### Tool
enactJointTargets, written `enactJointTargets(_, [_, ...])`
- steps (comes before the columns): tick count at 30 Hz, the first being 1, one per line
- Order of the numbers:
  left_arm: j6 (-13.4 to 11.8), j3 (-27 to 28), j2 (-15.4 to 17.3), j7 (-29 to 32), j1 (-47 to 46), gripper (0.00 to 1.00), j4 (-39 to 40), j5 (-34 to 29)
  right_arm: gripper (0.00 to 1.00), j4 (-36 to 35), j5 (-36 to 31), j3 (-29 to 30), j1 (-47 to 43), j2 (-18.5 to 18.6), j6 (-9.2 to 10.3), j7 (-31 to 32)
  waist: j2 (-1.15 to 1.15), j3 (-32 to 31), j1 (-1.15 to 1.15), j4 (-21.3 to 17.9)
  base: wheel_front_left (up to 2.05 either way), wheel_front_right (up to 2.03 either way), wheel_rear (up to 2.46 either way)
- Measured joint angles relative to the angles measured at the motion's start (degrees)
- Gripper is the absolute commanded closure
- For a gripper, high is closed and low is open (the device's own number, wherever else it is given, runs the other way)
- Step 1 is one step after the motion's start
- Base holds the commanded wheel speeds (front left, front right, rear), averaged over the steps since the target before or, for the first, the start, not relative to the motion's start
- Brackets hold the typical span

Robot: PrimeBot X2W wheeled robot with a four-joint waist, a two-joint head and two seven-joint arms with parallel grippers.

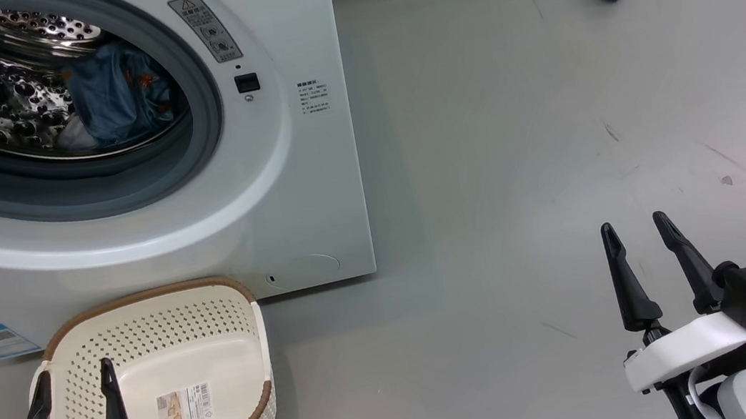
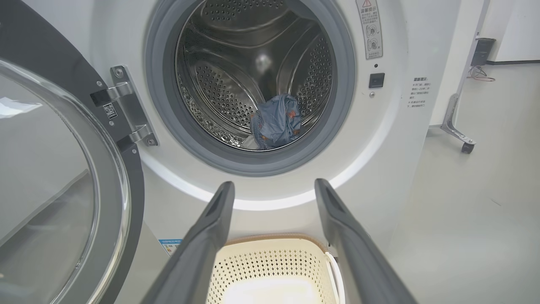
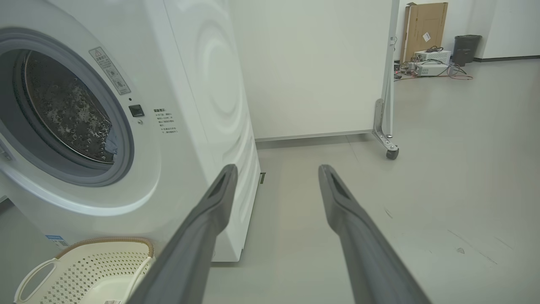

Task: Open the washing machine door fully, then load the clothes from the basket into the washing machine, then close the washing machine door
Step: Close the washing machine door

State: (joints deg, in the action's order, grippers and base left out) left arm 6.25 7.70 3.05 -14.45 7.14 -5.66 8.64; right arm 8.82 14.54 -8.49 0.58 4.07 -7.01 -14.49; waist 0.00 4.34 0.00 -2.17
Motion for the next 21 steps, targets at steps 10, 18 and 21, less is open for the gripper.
enactJointTargets(10, [-0.23,0.21,-0.13,0.00,-0.05,0.00,0.10,-0.40,0.00,0.21,0.05,0.24,0.00,-0.01,0.00,0.00,0.00,0.21,0.00,0.25,-1.17,1.17,0.00])
enactJointTargets(18, [-0.23,0.45,-0.19,0.00,-0.05,0.00,0.15,-0.40,0.00,0.41,0.05,0.41,0.00,0.01,0.00,0.00,0.00,0.03,0.00,0.90,-0.80,0.80,0.00])
enactJointTargets(21, [-0.23,0.81,-0.20,0.00,-0.05,0.00,0.29,-0.40,0.00,0.56,0.05,0.40,-0.01,0.01,0.00,0.00,0.00,-0.14,0.00,1.18,-0.57,0.57,0.00])
